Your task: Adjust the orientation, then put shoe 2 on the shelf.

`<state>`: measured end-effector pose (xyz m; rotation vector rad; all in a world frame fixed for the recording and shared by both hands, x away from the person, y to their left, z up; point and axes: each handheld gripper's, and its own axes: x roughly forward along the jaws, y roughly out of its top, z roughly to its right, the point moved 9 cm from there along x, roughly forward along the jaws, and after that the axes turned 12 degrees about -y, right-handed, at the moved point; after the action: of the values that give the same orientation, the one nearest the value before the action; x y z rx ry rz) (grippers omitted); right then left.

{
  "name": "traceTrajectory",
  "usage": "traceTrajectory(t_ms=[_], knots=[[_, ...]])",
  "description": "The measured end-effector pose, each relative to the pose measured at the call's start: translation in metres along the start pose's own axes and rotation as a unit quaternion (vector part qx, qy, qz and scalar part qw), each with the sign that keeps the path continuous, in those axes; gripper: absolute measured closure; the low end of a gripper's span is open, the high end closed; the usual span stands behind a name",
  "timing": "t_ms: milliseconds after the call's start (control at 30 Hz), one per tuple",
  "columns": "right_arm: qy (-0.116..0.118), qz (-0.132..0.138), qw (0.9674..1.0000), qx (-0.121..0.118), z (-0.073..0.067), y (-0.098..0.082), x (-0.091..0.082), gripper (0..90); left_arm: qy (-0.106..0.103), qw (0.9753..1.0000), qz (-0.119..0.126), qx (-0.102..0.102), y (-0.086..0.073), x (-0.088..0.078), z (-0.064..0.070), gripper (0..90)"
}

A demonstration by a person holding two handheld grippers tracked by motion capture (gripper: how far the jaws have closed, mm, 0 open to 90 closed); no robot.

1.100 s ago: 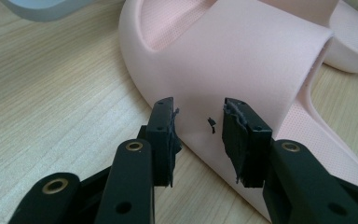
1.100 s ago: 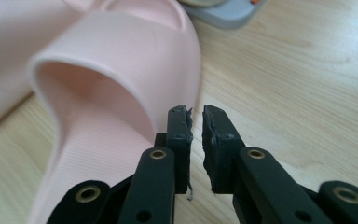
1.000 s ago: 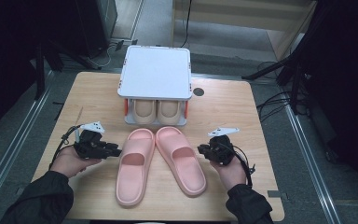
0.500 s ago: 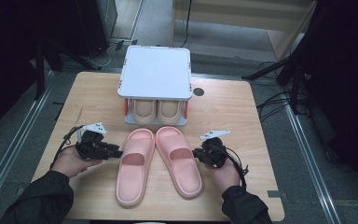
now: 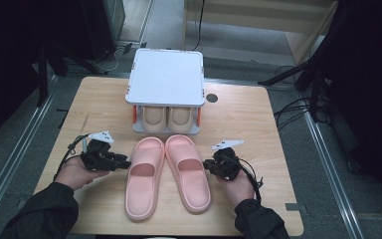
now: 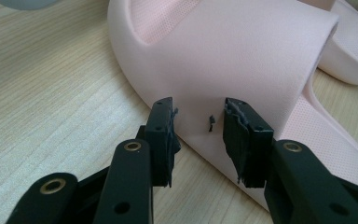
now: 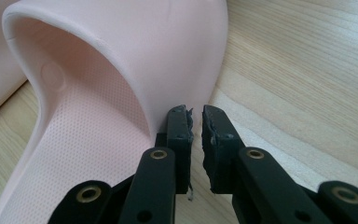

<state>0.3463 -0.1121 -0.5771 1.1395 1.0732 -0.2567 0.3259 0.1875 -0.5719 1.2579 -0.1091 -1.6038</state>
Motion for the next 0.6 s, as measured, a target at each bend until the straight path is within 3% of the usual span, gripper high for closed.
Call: traceTrajectory(t_ms=[600], knots=[[0.017,0.004,0.9999,0.001,-0.017,-0.003,-0.001,81.6,-0.008,1.0000,-0.002,0.002,0.000,0.002,0.006,63.5]])
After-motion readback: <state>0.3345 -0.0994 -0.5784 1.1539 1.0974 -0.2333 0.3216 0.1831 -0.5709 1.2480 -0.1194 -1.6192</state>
